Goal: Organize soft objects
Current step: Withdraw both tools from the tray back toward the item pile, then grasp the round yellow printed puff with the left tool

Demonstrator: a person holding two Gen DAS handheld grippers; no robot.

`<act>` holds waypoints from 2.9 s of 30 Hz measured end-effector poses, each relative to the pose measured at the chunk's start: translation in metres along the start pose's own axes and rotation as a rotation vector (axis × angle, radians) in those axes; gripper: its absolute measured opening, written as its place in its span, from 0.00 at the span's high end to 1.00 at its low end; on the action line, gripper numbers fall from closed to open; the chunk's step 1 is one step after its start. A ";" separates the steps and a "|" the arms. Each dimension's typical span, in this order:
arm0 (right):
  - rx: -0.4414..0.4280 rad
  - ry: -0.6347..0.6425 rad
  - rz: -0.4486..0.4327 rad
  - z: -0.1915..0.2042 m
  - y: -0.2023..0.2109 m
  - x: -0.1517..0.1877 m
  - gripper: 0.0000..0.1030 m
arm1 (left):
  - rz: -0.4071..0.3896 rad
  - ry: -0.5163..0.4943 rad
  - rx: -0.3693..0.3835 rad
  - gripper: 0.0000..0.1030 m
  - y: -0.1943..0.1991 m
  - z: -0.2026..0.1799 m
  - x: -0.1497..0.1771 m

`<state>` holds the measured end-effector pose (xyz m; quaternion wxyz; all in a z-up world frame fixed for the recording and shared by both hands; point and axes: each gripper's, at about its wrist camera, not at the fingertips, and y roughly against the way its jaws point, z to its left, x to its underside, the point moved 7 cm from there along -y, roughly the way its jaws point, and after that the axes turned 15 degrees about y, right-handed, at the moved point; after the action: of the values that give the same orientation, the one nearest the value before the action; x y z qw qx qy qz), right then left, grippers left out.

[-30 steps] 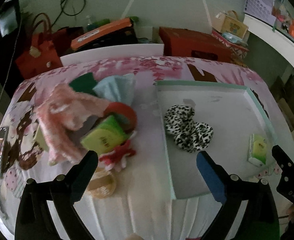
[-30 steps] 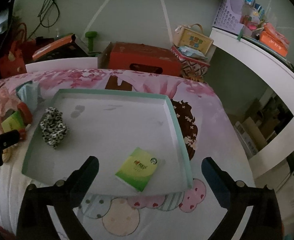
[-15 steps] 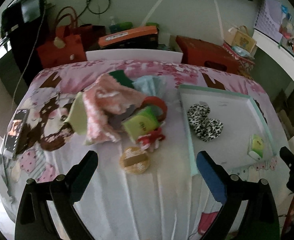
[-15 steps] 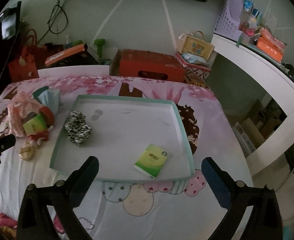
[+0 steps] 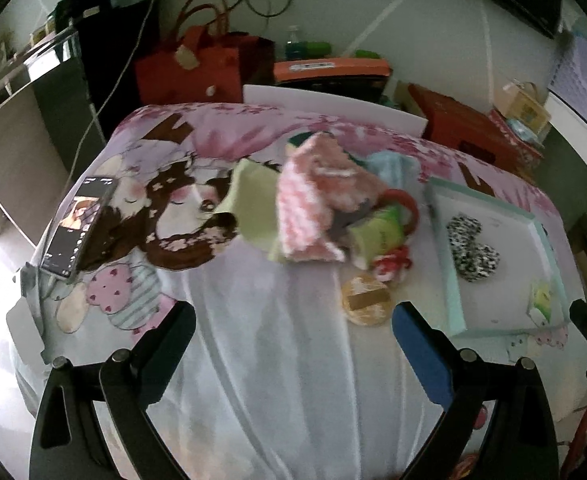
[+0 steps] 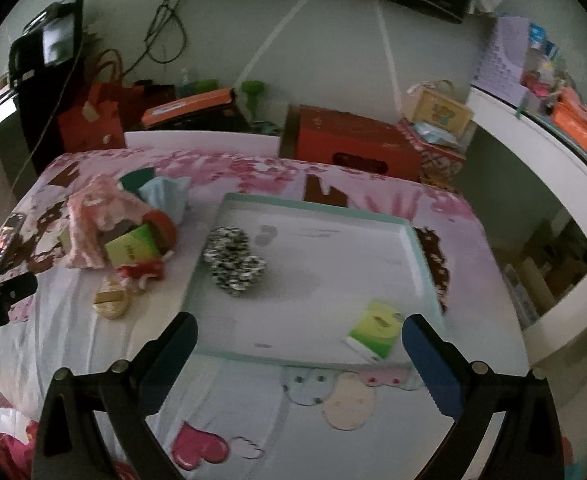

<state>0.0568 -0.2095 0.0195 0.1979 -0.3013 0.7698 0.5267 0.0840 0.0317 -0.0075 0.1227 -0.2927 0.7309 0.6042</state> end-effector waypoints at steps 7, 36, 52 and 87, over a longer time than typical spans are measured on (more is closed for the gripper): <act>-0.070 0.055 0.013 0.039 -0.019 -0.011 0.00 | 0.005 0.041 -0.018 0.04 -0.013 0.025 -0.007; -0.304 0.095 0.023 0.110 -0.095 -0.035 0.03 | 0.079 0.016 0.014 0.04 -0.078 0.019 0.011; -0.346 0.022 0.035 0.091 -0.107 -0.030 0.03 | 0.104 -0.145 0.040 0.05 -0.100 -0.036 0.033; -0.313 0.086 0.062 0.103 -0.110 -0.032 0.03 | 0.118 -0.084 0.168 0.51 -0.093 -0.024 0.025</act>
<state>0.1533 -0.1345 -0.0743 0.0991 -0.3269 0.6949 0.6328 0.1215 -0.0073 -0.0907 0.1416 -0.2122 0.7890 0.5589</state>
